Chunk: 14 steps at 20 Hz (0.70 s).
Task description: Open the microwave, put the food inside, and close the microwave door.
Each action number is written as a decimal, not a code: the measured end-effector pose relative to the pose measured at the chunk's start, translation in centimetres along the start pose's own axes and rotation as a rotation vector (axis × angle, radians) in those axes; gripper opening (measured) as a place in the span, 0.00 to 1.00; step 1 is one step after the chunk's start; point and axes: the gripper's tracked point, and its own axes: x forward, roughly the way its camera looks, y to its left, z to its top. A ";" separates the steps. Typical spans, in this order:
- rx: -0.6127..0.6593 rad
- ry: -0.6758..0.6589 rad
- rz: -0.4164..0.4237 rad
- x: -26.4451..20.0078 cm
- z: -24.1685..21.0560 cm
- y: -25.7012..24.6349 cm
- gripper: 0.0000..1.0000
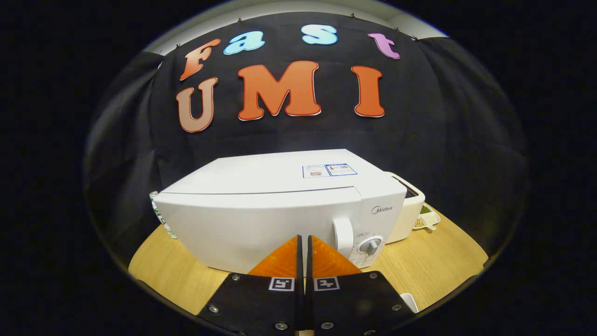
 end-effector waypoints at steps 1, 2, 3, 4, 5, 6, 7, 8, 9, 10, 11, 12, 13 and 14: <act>-0.002 -0.009 0.004 -1.5 1.0 0.1 0.01; -0.019 -0.024 -0.008 -3.0 2.2 -0.1 0.01; -0.041 -0.033 -0.022 -4.5 3.3 -0.5 0.01; -0.054 -0.045 -0.027 -6.0 4.6 -0.6 0.01; -0.059 -0.057 -0.030 -7.6 5.8 -0.7 0.01; -0.057 -0.067 -0.033 -9.2 7.1 -0.8 0.01; -0.057 -0.083 -0.043 -10.8 8.3 -1.1 0.01; -0.063 -0.099 -0.050 -12.3 9.5 -1.4 0.01; -0.069 -0.124 -0.057 -13.8 10.8 -1.5 0.03; -0.073 -0.146 -0.059 -15.1 12.0 -1.6 0.09; -0.079 -0.160 -0.062 -16.4 12.8 -1.8 0.23; -0.082 -0.174 -0.061 -17.5 13.6 -1.8 0.28; -0.080 -0.189 -0.061 -18.6 14.4 -1.9 0.42; -0.071 -0.201 -0.058 -19.4 15.1 -1.9 0.50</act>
